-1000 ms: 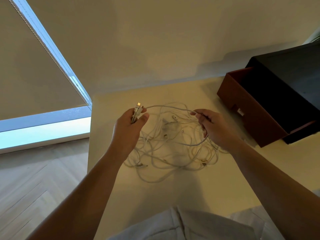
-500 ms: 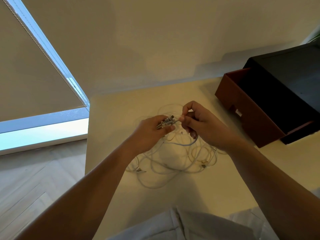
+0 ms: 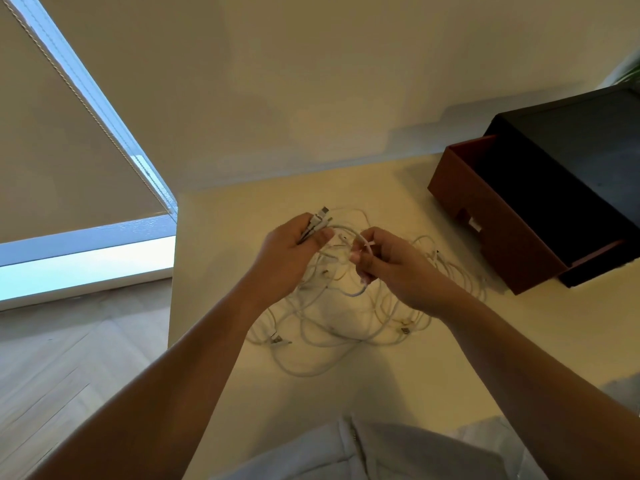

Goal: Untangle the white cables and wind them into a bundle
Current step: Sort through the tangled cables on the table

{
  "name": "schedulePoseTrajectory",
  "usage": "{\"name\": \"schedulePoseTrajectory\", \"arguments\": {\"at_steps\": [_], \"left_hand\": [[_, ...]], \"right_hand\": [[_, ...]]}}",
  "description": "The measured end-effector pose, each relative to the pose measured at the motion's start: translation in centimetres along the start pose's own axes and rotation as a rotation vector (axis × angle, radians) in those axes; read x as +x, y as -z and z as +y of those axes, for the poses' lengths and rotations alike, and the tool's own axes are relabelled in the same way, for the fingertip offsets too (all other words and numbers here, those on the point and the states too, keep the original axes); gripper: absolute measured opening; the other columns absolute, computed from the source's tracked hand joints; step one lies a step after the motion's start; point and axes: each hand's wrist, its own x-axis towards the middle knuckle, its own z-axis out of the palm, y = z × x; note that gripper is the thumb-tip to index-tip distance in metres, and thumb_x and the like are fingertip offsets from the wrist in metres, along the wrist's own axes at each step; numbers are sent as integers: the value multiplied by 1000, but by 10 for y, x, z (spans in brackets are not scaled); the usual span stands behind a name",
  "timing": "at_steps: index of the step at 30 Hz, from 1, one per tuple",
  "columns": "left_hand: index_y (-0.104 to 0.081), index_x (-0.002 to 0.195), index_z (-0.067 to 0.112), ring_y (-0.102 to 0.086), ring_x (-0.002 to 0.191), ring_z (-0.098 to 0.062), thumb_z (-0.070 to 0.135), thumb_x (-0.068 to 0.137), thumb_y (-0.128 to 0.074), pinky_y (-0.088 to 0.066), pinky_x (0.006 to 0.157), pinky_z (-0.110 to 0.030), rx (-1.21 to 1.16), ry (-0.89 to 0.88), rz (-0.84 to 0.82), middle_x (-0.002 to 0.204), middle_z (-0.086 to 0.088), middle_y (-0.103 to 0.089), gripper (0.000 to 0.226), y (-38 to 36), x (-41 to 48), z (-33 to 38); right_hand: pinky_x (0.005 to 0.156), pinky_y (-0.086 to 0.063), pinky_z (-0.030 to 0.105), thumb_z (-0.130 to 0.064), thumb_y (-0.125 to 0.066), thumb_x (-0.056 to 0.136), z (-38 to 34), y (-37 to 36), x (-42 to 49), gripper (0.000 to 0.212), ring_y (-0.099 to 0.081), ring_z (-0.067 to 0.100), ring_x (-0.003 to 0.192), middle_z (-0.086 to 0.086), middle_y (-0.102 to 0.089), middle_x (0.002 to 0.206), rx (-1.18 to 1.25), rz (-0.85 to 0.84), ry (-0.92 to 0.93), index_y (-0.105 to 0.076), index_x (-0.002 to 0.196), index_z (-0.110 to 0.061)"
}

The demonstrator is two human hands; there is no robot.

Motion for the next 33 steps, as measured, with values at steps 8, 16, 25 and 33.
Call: {"name": "schedulePoseTrajectory", "arguments": {"at_steps": [8,16,25,33], "left_hand": [[-44,86,-7,-21,46,-6,21,98,-54,-18,45,-24,-181,-13,219,52,12,-27,32,31,-3,1],[-46,88,-5,-23,52,-9,27,97,-54,-20,51,-29,-158,-10,317,53,12,-30,34,61,-15,-16],[-48,89,-3,-23,50,-9,30,97,-54,-21,50,-28,-144,71,350,53,12,-29,34,64,-18,-32],[-53,90,-2,-24,51,-10,31,97,-55,-20,49,-28,-161,92,308,52,13,-30,33,53,-13,-39]], "right_hand": [[75,-43,16,-7,-54,93,55,-19,20,12,-59,2,76,-10,-65,74,-315,-19,-121,-61,84,-10],[87,-44,29,-4,-58,91,97,-34,47,20,-60,13,93,-1,-69,93,-463,26,-263,-69,81,-17],[68,-53,22,-2,-55,93,75,-28,51,20,-64,11,76,0,-68,82,12,258,-255,-69,91,-16],[66,-55,20,-2,-51,96,27,-6,55,17,-66,6,71,4,-67,83,90,386,-57,-65,99,-11]]}}
